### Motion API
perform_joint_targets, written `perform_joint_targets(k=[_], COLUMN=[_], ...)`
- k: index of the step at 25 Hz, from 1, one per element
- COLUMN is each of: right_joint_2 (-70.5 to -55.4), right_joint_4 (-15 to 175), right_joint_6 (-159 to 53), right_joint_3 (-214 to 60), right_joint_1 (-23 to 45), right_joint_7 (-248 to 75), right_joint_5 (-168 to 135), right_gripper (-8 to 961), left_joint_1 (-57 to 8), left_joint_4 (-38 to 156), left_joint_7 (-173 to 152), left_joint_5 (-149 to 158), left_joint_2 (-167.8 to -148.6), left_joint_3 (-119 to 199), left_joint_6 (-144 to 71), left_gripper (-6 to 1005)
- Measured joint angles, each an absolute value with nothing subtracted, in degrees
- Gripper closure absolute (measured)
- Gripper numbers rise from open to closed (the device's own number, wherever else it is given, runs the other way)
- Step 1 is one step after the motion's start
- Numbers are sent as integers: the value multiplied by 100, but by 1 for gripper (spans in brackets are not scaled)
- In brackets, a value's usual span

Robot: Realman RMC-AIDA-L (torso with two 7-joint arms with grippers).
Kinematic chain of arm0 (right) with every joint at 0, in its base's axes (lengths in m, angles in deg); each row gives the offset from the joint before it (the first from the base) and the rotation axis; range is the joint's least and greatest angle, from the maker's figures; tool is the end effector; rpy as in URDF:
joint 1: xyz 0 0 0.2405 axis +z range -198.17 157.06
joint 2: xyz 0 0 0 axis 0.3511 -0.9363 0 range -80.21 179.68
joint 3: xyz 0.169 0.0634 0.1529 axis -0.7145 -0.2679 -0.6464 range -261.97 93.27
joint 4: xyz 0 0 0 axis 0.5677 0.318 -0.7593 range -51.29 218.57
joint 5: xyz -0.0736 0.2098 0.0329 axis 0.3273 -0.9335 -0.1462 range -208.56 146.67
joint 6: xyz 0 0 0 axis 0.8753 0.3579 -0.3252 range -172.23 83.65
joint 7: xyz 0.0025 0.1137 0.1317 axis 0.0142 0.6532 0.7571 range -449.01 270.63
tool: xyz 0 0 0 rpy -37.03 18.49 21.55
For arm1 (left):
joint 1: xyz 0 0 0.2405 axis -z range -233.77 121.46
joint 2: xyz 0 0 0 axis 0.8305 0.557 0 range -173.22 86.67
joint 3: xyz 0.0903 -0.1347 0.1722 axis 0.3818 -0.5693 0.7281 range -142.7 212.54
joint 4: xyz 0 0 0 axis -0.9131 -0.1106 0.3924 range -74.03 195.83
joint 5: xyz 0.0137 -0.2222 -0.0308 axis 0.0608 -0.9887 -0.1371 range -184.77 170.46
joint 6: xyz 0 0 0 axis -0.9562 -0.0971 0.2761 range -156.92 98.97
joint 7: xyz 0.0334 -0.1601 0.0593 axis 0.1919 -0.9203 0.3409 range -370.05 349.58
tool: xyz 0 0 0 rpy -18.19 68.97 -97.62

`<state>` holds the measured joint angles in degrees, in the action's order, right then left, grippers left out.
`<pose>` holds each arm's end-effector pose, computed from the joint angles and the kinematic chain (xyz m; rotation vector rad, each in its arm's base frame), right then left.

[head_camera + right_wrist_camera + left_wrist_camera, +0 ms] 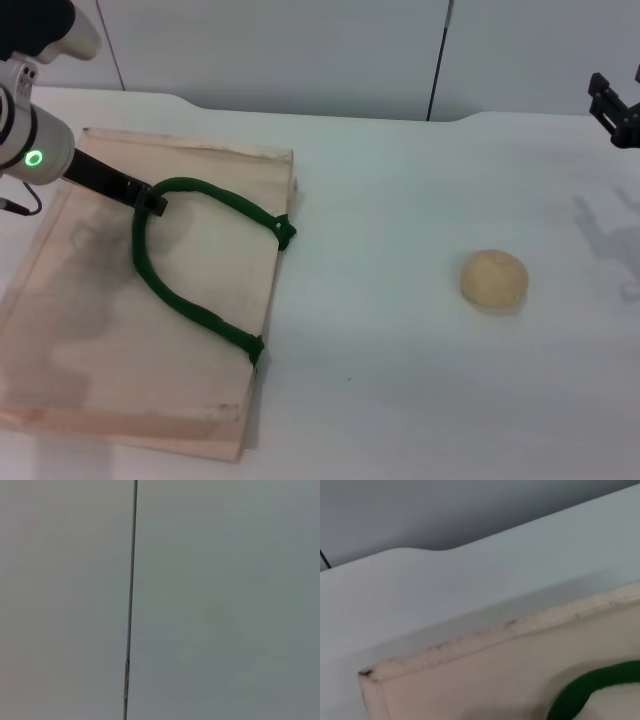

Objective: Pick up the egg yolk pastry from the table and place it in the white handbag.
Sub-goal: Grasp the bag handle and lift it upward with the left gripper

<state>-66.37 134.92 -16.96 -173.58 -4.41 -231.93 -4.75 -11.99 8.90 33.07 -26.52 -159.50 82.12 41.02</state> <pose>0.2491 0.4264 0.0208 -1.8457 0.5091 0.5872 -0.2666 0.4423 0.0479 -2.2009 -1.1362 0.2681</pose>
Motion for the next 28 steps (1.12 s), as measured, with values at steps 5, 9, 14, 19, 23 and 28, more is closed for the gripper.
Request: perform_joint_targets(k=[5,9,14,19,23,28], right_joint_2=[-6637,-6637,-6637,-6637,-6637,-6637], right_joint_4=[13523,13596,13657,13698,13711,13717], right_joint_6=[-1692,-1688,-1687,-1687,-1687,-1691], right_joint_3=[-17354,-17347,-17340,-17337,-17339,-17339], right_joint_1=[-448,-495,-521,-560,-569,-570], right_joint_7=[-23193,-23193,-23193,-23192,-23193,-23194], right_joint_5=[-475,-475,-475,-476,-486,-475], right_gripper=[380,380,380,380,380,380], left_joint_1=[-1130,-1034,-1011,-1010,-1010,-1026], left_joint_4=[1033,1164,1237,1298,1337,1344], left_joint_7=[3349,3363,3389,3390,3393,3436], left_joint_5=[-2668,-2674,-2675,-2674,-2630,-2636], left_joint_2=[-15958,-15961,-15964,-15965,-15965,-15965], left_joint_3=[8212,8212,8213,8284,8291,8293], left_joint_6=[3965,3936,3896,3870,3869,3870], left_gripper=[522,522,521,588,683,761])
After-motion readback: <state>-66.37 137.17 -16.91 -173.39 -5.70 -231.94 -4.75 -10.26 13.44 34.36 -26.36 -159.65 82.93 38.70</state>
